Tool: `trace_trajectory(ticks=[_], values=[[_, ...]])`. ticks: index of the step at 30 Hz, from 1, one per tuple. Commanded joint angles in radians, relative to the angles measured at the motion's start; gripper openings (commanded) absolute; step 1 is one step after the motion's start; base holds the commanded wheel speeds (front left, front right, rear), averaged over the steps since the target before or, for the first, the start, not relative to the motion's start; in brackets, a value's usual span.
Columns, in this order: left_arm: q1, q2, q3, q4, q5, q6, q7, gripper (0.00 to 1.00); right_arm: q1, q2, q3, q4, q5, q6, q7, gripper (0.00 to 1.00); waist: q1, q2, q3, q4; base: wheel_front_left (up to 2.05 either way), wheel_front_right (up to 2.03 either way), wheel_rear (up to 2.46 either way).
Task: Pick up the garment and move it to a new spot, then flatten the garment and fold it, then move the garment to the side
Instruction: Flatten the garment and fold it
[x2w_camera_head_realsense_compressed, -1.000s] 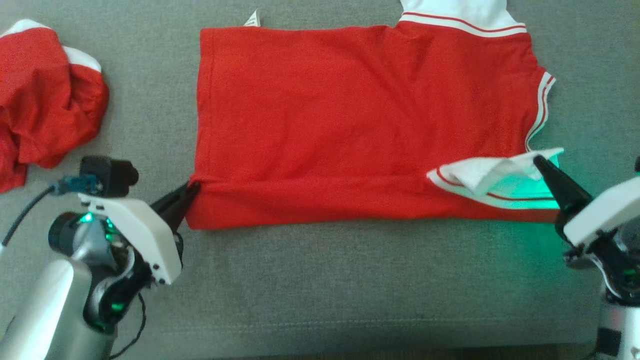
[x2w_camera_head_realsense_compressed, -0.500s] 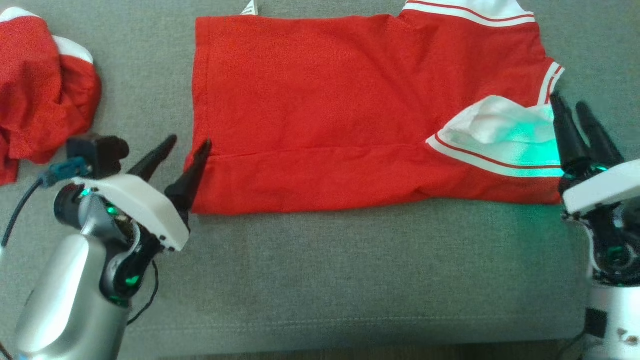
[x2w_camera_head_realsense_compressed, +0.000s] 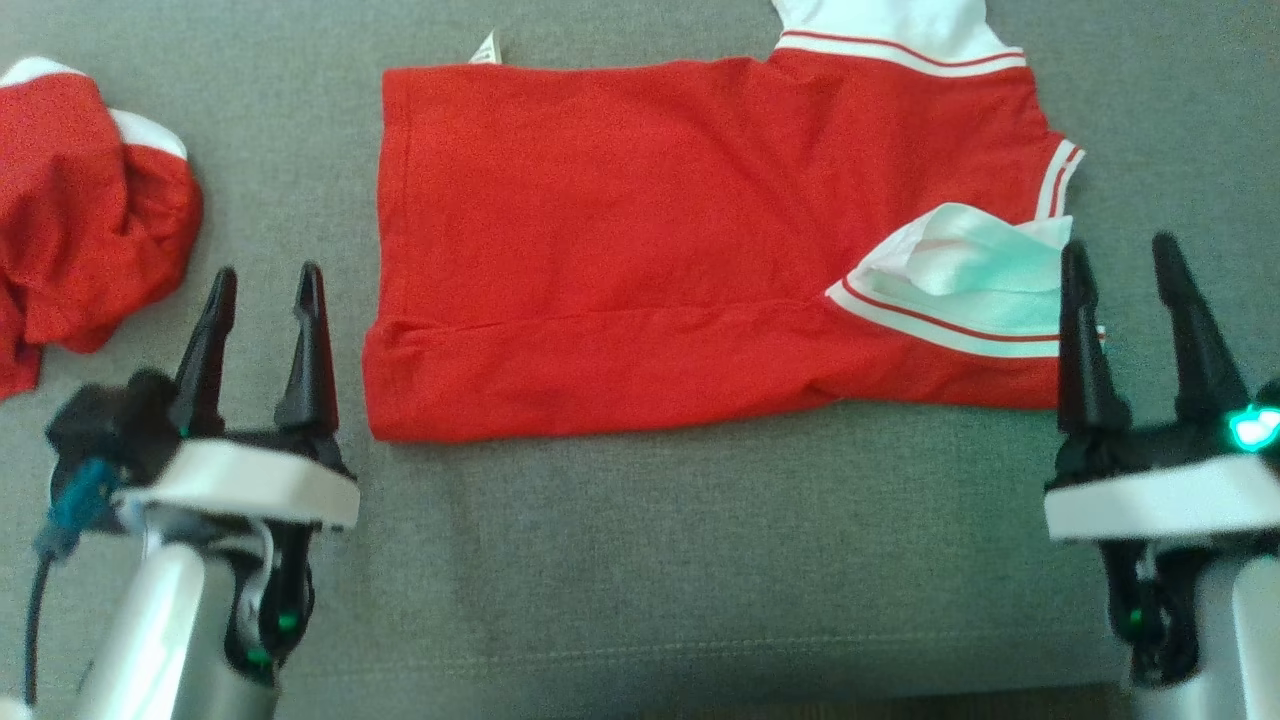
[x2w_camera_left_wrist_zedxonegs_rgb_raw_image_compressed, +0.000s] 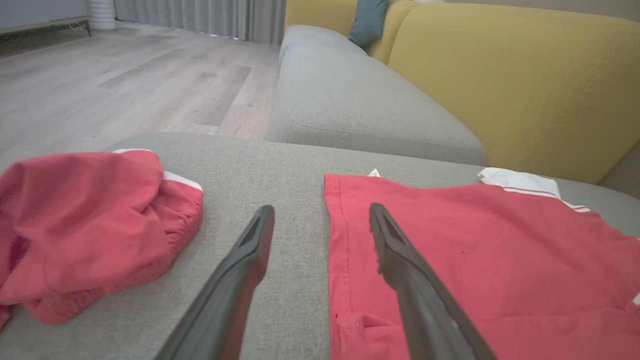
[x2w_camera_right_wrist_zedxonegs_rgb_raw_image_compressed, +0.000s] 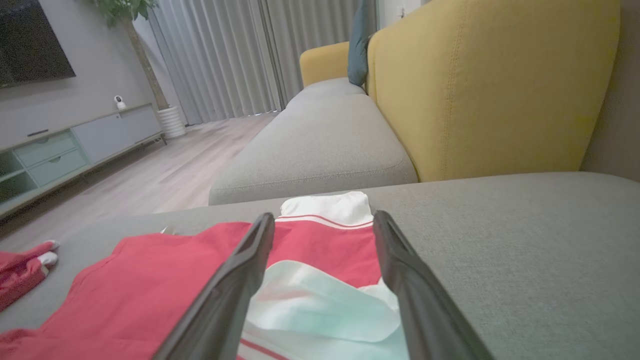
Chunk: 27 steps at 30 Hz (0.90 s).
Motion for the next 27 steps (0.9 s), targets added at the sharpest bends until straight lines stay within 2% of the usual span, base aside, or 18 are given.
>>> trace_trajectory(ticks=[1, 6, 14, 22, 27], values=[[0.003, 0.017, 0.049, -0.045, 0.015, 0.013, -0.019, 1.00, 0.022, -0.012, 0.028, -0.041, -0.024, -0.001, -0.023, 1.00, 0.0000, 0.0000, -0.015, 0.000, 0.00, 0.00, 0.00], [0.080, 0.006, 0.038, -0.062, 0.037, 0.033, -0.045, 1.00, 0.093, -0.003, 0.024, -0.037, -0.063, -0.001, -0.051, 1.00, 0.0000, 0.0000, -0.052, 0.002, 0.00, 0.00, 0.00], [0.138, 0.003, 0.009, -0.050, 0.058, 0.035, -0.056, 1.00, 0.139, 0.006, 0.019, -0.027, -0.076, -0.001, -0.048, 1.00, 0.0000, 0.0000, -0.091, 0.002, 0.00, 0.00, 0.00], [0.136, 0.006, -0.006, -0.038, 0.058, 0.031, -0.053, 1.00, 0.135, 0.006, 0.019, -0.018, -0.079, -0.001, -0.038, 1.00, 0.0000, 0.0000, -0.096, -0.001, 0.00, 0.00, 0.00], [0.121, 0.004, -0.033, -0.008, 0.040, 0.009, -0.005, 1.00, 0.133, -0.012, 0.004, 0.024, -0.074, -0.001, 0.006, 1.00, 0.0000, 0.0000, -0.085, 0.001, 0.00, 0.00, 0.00]])
